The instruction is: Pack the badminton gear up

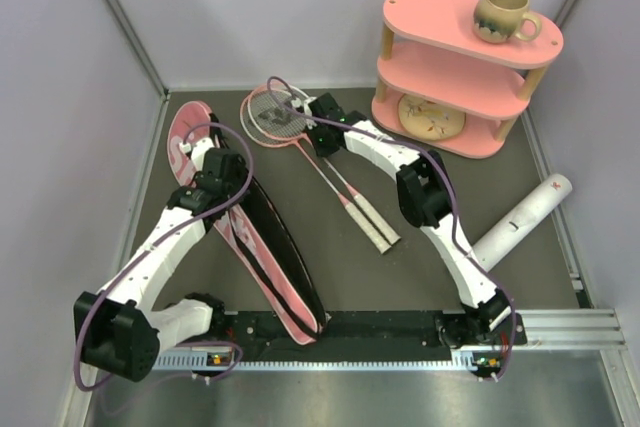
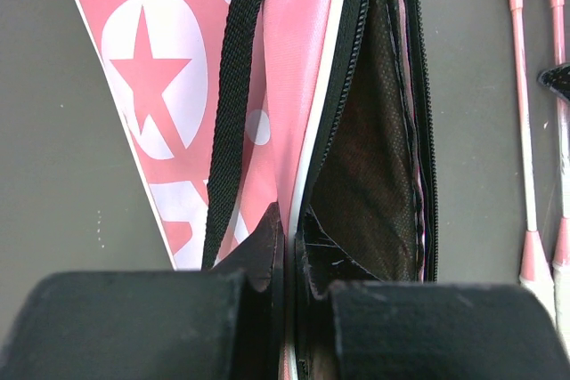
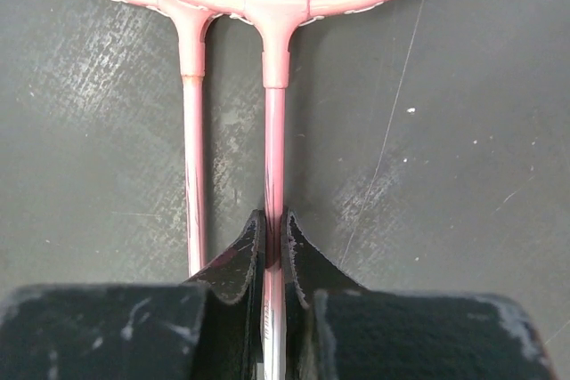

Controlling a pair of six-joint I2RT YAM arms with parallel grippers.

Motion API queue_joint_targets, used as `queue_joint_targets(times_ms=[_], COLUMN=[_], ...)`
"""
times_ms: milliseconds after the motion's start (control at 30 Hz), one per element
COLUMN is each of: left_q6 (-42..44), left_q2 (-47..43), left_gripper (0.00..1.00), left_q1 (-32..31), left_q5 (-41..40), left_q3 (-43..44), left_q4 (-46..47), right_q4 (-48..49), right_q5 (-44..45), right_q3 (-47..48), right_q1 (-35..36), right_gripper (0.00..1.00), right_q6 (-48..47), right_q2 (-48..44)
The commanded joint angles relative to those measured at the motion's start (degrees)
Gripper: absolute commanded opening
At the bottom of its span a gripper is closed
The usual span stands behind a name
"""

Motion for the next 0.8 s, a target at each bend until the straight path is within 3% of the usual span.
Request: queue_joint_targets(times_ms=[0, 100, 233, 367, 500, 633, 767], left_q6=[-1.2, -1.2, -1.5, -0.1, 1.2, 0.4, -1.6], left_q2=[0.9, 1.2, 0.1, -3.3, -7.1, -10.4, -12.0], left_gripper=[0.00, 0.00, 0.00, 0.00, 0.00, 0.00, 0.00], left_q1=[1.8, 3.6, 7.2, 8.7, 9.1, 9.4, 9.4], left_q5=[3.8, 6.8, 12.3, 15.2, 14.9, 15.6, 13.2], left_q3=[-0.3, -0.7, -2.1, -5.3, -9.4, -13.1, -15.2], left_q4=[6.4, 9.9, 14.9, 21.1, 30.2, 35.4, 38.4], right_q4=[-0.9, -2.1, -1.9, 1.8, 15.7, 37.4, 48.8], right_q5=[-1.4, -8.2, -28.7, -39.2, -50.4, -61.5, -63.7], right_q3=[2.1, -0.2, -7.5, -21.3, -37.4, -52.7, -60.4], right_q1=[0.5, -1.3, -4.1, -4.2, -4.0, -2.0, 2.4], right_gripper=[0.00, 0.00, 0.00, 0.00, 0.00, 0.00, 0.00], right_q6=[-1.4, 4.6, 14.8, 21.5, 33.2, 50.7, 60.0], right_q2=[-8.2, -16.8, -26.4, -36.3, -47.2, -55.8, -59.4])
